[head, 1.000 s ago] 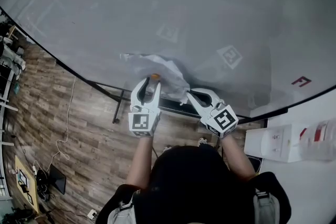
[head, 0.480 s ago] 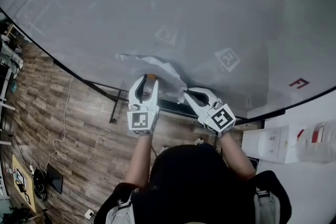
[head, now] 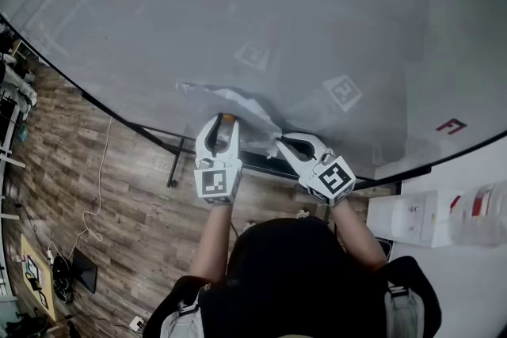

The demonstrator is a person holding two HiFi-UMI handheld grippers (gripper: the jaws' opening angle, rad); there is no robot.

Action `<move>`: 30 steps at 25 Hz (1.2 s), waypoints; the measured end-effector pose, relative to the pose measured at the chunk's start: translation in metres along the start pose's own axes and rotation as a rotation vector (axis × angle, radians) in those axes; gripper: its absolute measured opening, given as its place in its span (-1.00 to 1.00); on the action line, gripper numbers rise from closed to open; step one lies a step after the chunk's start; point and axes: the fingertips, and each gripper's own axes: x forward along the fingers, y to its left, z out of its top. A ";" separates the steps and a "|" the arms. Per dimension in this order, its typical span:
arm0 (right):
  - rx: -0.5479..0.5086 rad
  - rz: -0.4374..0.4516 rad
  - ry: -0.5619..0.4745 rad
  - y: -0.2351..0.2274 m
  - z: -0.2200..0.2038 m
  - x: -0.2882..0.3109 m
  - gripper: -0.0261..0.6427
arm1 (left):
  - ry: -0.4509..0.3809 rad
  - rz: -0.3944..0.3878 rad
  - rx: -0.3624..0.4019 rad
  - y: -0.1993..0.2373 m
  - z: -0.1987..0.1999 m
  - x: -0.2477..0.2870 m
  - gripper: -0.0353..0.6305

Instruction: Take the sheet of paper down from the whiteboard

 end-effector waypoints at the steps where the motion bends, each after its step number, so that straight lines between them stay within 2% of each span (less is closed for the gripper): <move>1: 0.001 0.000 0.001 0.000 0.000 0.000 -0.91 | 0.001 0.002 0.003 -0.001 0.001 0.000 -0.45; 20: 0.080 -0.042 -0.005 -0.001 -0.005 -0.001 -0.91 | 0.003 -0.038 -0.014 -0.005 0.000 -0.005 -0.49; 30: 0.153 -0.072 -0.026 0.017 -0.005 0.000 -0.91 | -0.004 -0.061 -0.042 0.003 0.003 -0.029 -0.49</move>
